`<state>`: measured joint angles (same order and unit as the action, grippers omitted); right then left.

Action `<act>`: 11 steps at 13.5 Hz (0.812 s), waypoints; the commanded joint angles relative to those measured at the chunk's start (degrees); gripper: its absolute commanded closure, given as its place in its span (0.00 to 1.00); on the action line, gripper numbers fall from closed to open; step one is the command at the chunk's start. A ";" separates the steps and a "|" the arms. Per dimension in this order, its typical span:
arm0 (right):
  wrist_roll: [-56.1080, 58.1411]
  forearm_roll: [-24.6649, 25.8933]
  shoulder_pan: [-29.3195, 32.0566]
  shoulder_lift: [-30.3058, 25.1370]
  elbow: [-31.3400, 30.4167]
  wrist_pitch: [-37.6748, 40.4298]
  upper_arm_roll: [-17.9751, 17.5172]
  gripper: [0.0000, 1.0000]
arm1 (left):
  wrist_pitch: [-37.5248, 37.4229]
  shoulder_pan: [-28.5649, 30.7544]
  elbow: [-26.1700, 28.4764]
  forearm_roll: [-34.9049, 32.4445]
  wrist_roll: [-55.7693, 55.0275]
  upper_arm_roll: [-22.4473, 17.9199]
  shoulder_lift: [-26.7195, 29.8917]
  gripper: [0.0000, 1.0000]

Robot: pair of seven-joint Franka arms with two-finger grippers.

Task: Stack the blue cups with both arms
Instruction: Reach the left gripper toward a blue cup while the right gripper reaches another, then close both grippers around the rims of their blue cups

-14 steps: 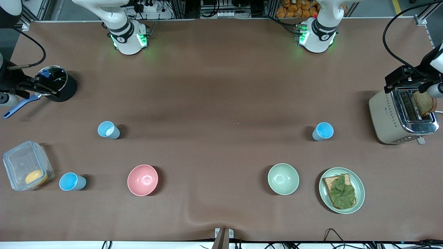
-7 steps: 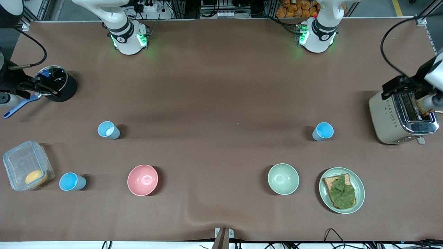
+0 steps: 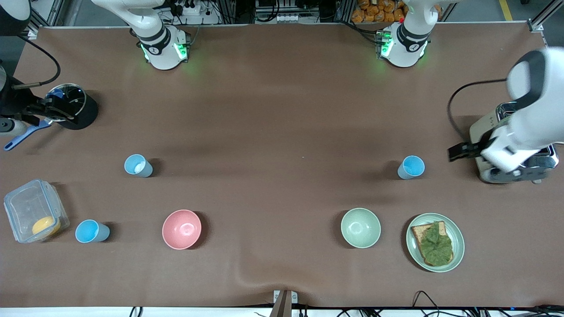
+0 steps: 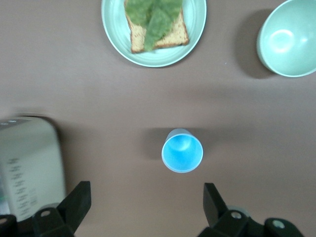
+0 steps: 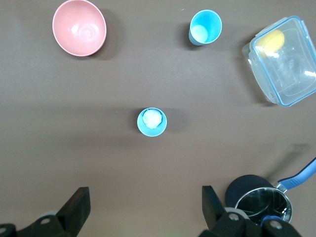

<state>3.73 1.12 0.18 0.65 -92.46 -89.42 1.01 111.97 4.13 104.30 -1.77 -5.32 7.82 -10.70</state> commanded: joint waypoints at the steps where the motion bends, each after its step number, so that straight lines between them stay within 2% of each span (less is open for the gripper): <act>1: -0.30 -0.68 -2.02 3.02 -0.35 0.04 0.40 0.00 | 7.10 -0.27 8.44 1.06 -1.80 0.70 1.92 0.00; 3: -0.56 -0.77 -4.73 4.71 -0.44 -0.05 0.40 0.00 | 11.67 -0.35 11.17 1.06 -1.80 0.71 0.60 0.00; 6: -1.52 -2.17 -7.30 8.74 -2.44 -3.90 0.40 0.00 | 16.33 -0.44 11.80 1.06 -1.80 0.71 -3.43 0.00; 9: -0.92 -3.05 -7.04 7.18 -15.52 -15.84 0.40 0.00 | 18.89 -0.62 12.59 1.06 -1.89 0.79 -5.99 0.00; 11: -0.74 -2.44 -7.38 7.09 -21.15 -20.85 0.49 0.00 | 20.04 -0.62 12.85 1.06 -1.89 0.79 -7.66 0.00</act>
<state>2.73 -1.07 -7.17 10.20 -106.91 -105.69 1.32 130.45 3.70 116.55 -1.74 -6.59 8.53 -17.52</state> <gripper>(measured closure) 0.000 0.000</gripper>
